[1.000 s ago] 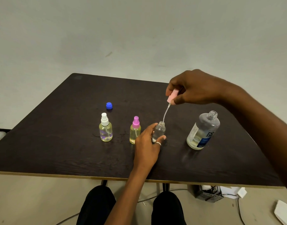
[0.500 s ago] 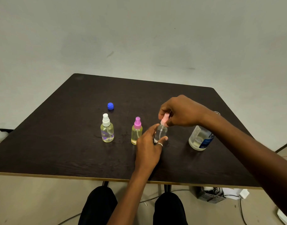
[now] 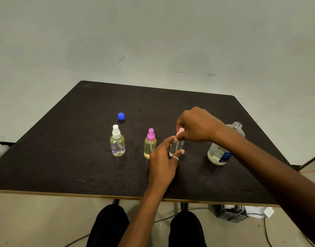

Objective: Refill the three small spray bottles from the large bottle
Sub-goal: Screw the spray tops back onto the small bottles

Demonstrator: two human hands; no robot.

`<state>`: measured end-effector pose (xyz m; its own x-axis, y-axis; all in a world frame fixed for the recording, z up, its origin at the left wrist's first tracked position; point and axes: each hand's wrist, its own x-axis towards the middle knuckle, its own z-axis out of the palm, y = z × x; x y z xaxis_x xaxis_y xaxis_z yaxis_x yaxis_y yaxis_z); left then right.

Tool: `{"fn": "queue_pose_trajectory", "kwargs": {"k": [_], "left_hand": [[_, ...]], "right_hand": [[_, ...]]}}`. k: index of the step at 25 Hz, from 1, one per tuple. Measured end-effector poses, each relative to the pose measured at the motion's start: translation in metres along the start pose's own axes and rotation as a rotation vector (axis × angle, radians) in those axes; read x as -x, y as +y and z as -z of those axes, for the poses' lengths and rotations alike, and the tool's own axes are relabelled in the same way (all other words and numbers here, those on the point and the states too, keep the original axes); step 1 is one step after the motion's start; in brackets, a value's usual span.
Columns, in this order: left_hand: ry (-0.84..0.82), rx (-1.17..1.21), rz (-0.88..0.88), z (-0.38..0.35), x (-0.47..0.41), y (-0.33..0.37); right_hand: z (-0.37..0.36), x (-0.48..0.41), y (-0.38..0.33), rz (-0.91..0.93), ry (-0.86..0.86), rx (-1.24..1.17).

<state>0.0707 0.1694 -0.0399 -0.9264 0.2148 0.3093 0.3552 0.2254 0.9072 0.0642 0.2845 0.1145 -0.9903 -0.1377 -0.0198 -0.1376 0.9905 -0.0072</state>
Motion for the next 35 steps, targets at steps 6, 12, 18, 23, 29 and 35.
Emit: {"fn": "queue_pose_trajectory", "kwargs": {"k": [6, 12, 18, 23, 29, 35], "left_hand": [[0.015, 0.016, -0.048, 0.002, 0.001, 0.002], [-0.009, -0.005, -0.01, 0.001, 0.0, 0.0], [-0.001, 0.0, -0.006, 0.001, 0.0, 0.001], [0.011, 0.019, -0.028, 0.0, -0.001, 0.0], [0.001, 0.017, -0.03, 0.001, 0.0, 0.001], [0.006, 0.015, -0.014, 0.0, 0.0, -0.001]], "right_hand": [[-0.004, 0.004, -0.001, -0.097, 0.026, 0.129], [0.018, 0.011, 0.0, 0.171, -0.123, -0.021], [0.005, 0.003, 0.004, 0.13, -0.075, 0.026], [-0.003, 0.004, 0.002, 0.015, 0.003, 0.196], [0.002, 0.008, 0.005, 0.02, 0.011, 0.1], [0.004, 0.008, 0.005, 0.176, -0.076, 0.028]]}}
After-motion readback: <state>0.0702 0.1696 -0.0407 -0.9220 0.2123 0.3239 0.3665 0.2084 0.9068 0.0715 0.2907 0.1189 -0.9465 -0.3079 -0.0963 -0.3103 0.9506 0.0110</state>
